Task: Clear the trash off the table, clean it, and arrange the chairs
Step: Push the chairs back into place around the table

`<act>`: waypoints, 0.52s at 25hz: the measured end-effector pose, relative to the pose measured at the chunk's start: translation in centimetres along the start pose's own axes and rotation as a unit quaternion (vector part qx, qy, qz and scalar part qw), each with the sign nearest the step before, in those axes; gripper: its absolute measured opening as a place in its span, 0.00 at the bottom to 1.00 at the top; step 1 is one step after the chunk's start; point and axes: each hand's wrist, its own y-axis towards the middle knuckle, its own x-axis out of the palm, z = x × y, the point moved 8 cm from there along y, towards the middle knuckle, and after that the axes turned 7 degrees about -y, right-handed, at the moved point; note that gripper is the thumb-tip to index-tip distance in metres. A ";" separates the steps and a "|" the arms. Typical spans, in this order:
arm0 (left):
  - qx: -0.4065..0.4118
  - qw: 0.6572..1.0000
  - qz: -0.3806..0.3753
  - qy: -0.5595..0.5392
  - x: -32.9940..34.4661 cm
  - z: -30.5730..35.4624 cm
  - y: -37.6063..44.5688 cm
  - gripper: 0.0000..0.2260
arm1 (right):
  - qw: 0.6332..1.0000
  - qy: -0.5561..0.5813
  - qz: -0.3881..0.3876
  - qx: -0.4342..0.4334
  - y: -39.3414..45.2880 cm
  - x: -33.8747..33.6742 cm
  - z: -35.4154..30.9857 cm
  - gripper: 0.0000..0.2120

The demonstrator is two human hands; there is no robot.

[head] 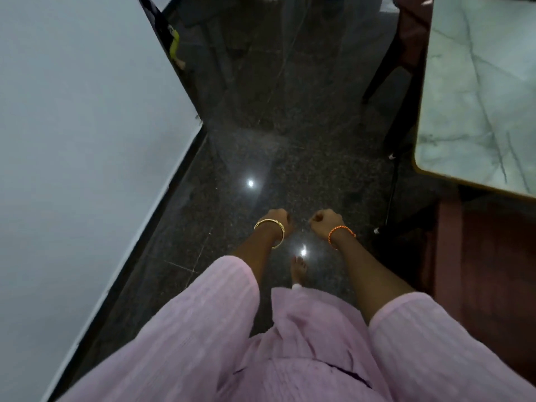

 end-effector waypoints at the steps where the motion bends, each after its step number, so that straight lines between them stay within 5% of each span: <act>1: -0.009 1.000 0.004 -0.003 -2.0 0.2 2.2 0.16 | 1.000 0.004 -0.003 0.001 2.4 -0.8 -1.5 0.08; 13: 0.023 0.998 0.034 -0.057 -21.0 8.0 28.9 0.14 | 0.997 0.053 0.048 0.027 28.9 -14.8 -12.9 0.09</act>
